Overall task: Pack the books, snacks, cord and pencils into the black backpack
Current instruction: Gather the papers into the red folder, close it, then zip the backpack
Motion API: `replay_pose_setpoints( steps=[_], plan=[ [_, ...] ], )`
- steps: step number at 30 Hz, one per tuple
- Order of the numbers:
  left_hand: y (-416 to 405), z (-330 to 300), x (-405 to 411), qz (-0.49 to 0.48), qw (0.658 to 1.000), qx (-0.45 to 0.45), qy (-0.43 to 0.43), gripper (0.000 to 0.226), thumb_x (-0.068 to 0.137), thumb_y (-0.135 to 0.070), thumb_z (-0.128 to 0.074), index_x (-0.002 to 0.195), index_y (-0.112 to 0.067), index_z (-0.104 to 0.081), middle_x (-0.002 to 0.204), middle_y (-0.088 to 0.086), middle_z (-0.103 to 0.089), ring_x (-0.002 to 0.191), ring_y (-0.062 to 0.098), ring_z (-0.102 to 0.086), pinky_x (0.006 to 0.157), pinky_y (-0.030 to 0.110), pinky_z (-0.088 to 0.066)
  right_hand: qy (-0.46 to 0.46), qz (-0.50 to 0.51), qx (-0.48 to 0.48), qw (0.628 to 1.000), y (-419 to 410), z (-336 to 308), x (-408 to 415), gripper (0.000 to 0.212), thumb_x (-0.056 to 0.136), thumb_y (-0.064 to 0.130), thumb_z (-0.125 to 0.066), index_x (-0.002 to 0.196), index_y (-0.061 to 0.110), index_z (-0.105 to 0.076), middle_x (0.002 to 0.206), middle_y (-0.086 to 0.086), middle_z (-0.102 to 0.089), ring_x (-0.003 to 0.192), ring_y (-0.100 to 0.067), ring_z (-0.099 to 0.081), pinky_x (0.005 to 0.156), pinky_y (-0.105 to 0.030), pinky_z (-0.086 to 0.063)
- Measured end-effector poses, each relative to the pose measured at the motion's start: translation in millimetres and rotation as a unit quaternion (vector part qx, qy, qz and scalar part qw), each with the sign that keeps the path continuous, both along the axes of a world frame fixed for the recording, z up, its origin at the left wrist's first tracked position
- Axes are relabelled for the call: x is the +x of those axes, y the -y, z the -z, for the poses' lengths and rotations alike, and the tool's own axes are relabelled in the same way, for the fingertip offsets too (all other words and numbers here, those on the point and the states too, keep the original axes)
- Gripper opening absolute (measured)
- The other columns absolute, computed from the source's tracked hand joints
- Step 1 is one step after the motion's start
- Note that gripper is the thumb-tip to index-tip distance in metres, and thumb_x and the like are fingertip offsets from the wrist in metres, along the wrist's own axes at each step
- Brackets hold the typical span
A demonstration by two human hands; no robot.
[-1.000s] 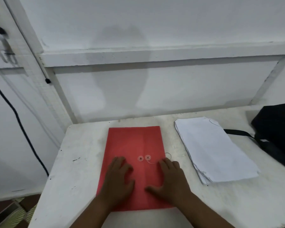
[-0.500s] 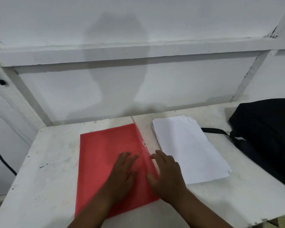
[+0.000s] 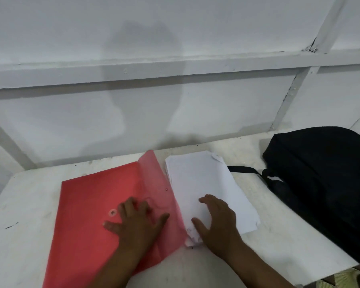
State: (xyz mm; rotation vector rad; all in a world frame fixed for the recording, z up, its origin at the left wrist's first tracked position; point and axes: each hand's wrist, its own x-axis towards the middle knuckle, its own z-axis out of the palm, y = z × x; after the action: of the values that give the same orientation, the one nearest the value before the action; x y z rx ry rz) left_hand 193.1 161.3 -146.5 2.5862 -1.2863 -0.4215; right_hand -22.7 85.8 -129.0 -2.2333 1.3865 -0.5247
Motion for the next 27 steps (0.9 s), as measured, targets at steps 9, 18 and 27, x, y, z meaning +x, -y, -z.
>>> replay_pose_setpoints(
  steps=[9, 18, 27],
  plan=[
    [-2, 16, 3, 0.068, 0.996, -0.015, 0.050, 0.087, 0.072, -0.091, -0.007, 0.149, -0.054, -0.022, 0.167, -0.002, 0.004, 0.153, 0.031, 0.011, 0.108, 0.078, 0.001, -0.062, 0.182, 0.086, 0.978, 56, -8, -51, 0.070, 0.091, 0.046, -0.058, 0.149, 0.019, -0.030, 0.145, -0.001, -0.045, 0.133, -0.025, -0.039, 0.109, -0.042, -0.035],
    [2, 16, 1, 0.077, 0.994, 0.041, 0.068, 0.084, 0.069, -0.092, 0.006, 0.148, -0.064, 0.000, 0.167, -0.006, 0.011, 0.152, 0.028, 0.018, 0.110, 0.073, 0.008, -0.090, 0.131, 0.137, 0.978, 63, -12, -47, 0.086, 0.081, 0.040, -0.071, 0.149, 0.026, -0.020, 0.138, -0.004, -0.041, 0.128, -0.026, -0.035, 0.097, -0.039, -0.042],
    [1, 14, 0, 0.069, 0.994, 0.033, 0.076, 0.084, 0.070, -0.092, 0.005, 0.148, -0.064, -0.004, 0.168, -0.007, 0.005, 0.153, 0.027, 0.013, 0.112, 0.071, 0.006, -0.070, 0.129, 0.241, 0.959, 86, -24, -47, 0.087, 0.058, 0.038, -0.090, 0.125, 0.012, -0.040, 0.108, 0.000, -0.054, 0.094, -0.017, -0.055, 0.067, -0.028, -0.045]
  ],
)
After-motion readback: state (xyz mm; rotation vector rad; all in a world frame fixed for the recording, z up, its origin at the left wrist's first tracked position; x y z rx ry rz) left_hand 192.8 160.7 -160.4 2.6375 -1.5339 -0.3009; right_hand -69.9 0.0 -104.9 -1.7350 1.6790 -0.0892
